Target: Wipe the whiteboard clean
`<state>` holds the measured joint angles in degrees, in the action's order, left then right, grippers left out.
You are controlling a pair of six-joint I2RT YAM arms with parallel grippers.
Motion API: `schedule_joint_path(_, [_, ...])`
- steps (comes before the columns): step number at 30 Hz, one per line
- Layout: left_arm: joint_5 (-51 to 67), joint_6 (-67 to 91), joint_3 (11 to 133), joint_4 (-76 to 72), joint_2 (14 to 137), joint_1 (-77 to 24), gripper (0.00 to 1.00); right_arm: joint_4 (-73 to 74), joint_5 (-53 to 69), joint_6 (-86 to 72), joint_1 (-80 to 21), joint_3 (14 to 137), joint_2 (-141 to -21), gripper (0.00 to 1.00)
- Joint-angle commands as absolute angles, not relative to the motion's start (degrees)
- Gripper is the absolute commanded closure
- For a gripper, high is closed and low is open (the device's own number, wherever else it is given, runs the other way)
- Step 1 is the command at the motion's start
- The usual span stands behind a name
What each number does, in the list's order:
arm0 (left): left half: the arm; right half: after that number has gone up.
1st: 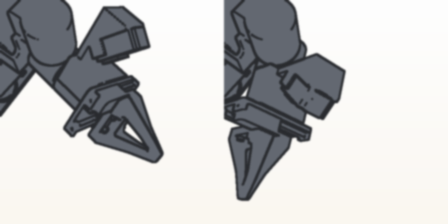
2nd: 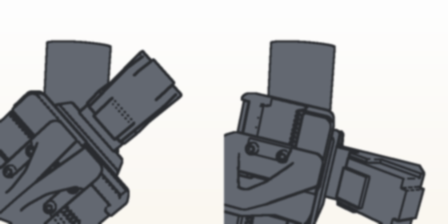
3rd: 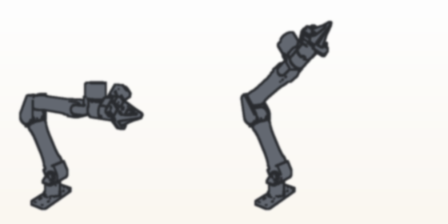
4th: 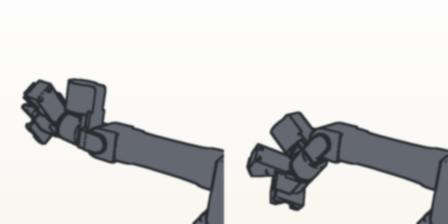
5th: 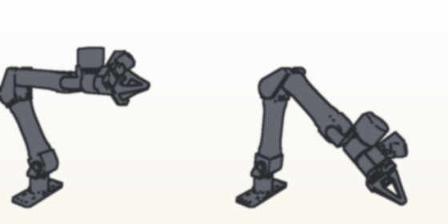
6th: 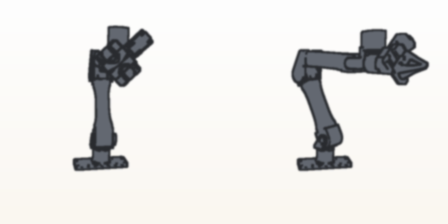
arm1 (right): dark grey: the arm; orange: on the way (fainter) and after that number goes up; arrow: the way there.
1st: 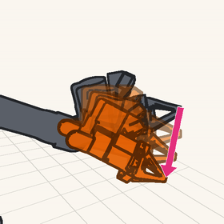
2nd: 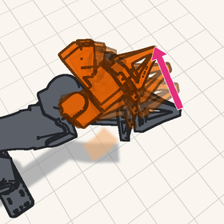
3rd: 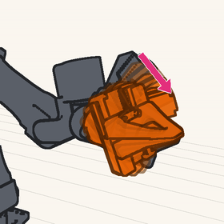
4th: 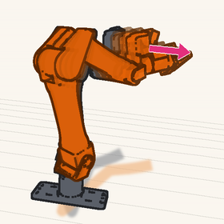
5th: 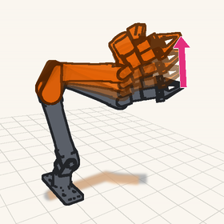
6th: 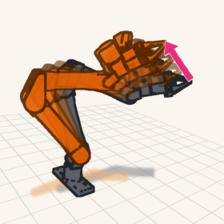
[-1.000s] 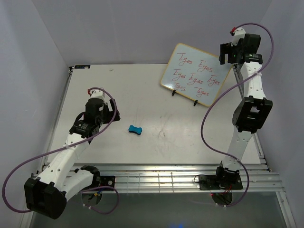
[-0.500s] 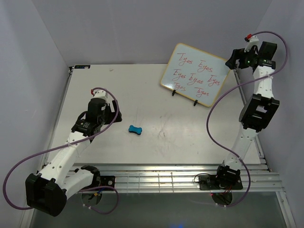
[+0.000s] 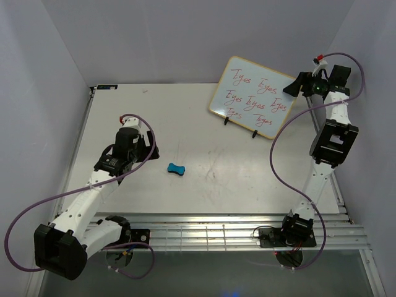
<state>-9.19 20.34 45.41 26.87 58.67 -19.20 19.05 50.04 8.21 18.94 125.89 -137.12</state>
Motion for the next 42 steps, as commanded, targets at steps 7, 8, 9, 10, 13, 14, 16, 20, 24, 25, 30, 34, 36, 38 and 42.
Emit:
schedule_joint_path(7, [-8.1,19.7,45.4,25.8,58.9,-19.3,0.02,7.0,62.6,-2.3,19.9,127.8,-140.3,0.08])
schedule_joint_path(8, [-8.0,19.6,45.4,25.8,58.9,-19.3,0.02,5.7,63.2,-3.5,19.9,127.6,-141.1,0.09])
schedule_joint_path(9, [-8.0,19.6,45.4,25.8,59.1,-19.3,0.02,5.2,63.3,-4.4,19.9,128.1,-141.7,0.10])
schedule_joint_path(10, [-7.9,19.6,45.4,25.8,59.1,-19.3,0.02,4.2,63.7,-6.0,20.0,128.6,-142.1,0.12])
schedule_joint_path(13, [-8.2,19.6,45.5,25.8,59.2,-19.4,0.02,0.9,65.6,-9.2,20.0,129.1,-143.7,0.18])
schedule_joint_path(14, [-8.2,19.5,45.5,25.8,59.2,-19.4,0.02,0.7,66.2,-9.8,20.0,129.4,-144.0,0.19])
schedule_joint_path(16, [-8.2,19.5,45.4,25.8,59.2,-19.4,0.02,-2.1,67.7,-11.5,20.0,129.3,-144.4,0.25])
schedule_joint_path(20, [-8.0,19.5,45.5,25.8,59.3,-19.4,0.02,-2.5,68.8,-11.6,20.0,129.3,-144.3,0.36])
schedule_joint_path(24, [-7.8,19.5,45.5,25.8,59.2,-19.3,0.02,-2.9,69.8,-11.5,20.0,128.8,-143.6,0.50])
schedule_joint_path(25, [-7.8,19.5,45.5,25.8,59.2,-19.3,0.02,-3.0,70.0,-11.6,20.0,128.6,-143.2,0.55])
schedule_joint_path(30, [-7.4,19.5,45.5,25.8,59.0,-19.4,0.02,-6.8,71.3,-14.3,20.0,126.2,-141.9,0.76])
schedule_joint_path(34, [-7.3,19.6,45.4,25.8,58.4,-19.4,0.02,-8.4,71.8,-15.0,20.0,124.0,-139.4,0.83])
schedule_joint_path(36, [-7.3,19.6,45.4,25.8,58.3,-19.4,0.02,-9.2,72.0,-15.1,20.0,122.2,-138.1,0.90])
schedule_joint_path(38, [-7.2,19.6,45.4,25.8,58.1,-19.4,0.02,-10.0,71.7,-15.2,20.0,120.2,-136.0,0.92])
schedule_joint_path(42, [-7.0,19.6,45.4,25.8,57.7,-19.4,0.02,-10.9,70.5,-15.4,20.0,117.2,-132.4,0.92])
